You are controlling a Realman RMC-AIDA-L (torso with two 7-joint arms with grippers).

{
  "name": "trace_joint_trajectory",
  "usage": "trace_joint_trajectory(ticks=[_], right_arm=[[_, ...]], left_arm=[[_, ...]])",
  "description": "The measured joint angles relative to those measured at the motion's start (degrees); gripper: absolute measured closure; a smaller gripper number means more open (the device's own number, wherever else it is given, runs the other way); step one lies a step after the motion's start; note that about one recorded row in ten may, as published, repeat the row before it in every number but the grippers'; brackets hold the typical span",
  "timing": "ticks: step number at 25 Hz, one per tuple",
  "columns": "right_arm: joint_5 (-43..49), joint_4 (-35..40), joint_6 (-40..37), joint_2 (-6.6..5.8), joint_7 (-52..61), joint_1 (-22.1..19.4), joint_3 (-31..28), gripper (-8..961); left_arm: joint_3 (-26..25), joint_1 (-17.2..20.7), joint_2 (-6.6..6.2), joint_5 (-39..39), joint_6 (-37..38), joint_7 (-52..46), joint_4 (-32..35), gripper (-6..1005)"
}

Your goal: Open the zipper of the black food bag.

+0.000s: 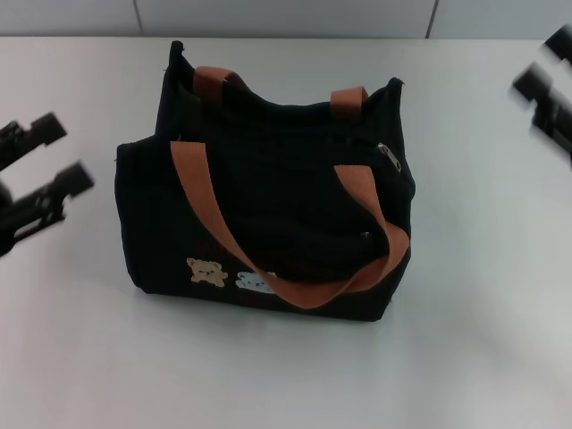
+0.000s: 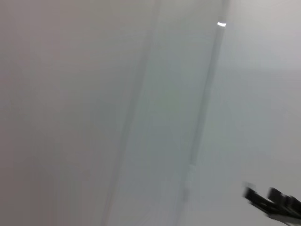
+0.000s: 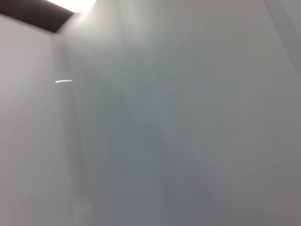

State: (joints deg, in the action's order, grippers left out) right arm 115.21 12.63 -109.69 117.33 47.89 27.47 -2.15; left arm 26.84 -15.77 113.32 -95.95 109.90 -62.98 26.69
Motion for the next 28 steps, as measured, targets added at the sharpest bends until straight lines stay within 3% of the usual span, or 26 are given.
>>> trace_joint_trajectory(ticks=[1,2,4,6,8,10,11,15,28], right_arm=[[0.19,2.67,-4.72,-1.63,3.92,0.91,9.09,175],[0.19,2.67,-4.72,-1.63,3.92,0.91,9.09,171],[0.20,4.25,-8.11,-3.17,6.66,2.11,19.38,162],[0.20,4.70,-9.67,-3.64,7.79,3.24,25.77,154],[0.22,4.89,-9.89,-3.09,8.35,4.48,30.47,145],[0.40,5.71,-9.20,-1.79,8.58,5.37,33.80,137],[0.57,7.14,-8.29,-0.26,8.67,5.76,36.07,133],[0.61,8.43,-7.28,0.90,8.77,5.85,37.53,116],[0.62,8.33,-7.07,1.05,8.90,6.18,38.03,122]], left_arm=[[2.57,1.23,-1.51,-1.47,4.00,-0.37,2.94,262],[3.95,1.53,-1.89,-1.94,4.46,-0.49,3.74,252],[8.25,2.19,-2.72,-2.76,4.85,-0.82,5.38,231],[11.83,2.24,-3.12,-3.00,4.93,-1.17,5.84,231],[12.62,2.15,-3.14,-3.06,4.97,-1.31,5.90,231],[13.72,1.96,-2.96,-3.11,5.03,-1.52,6.14,232],[14.21,1.89,-2.81,-3.11,5.06,-1.58,6.27,232],[14.82,1.67,-2.44,-3.12,5.13,-1.58,6.17,232],[15.08,2.05,-2.06,-3.15,5.23,-1.69,6.02,232]])
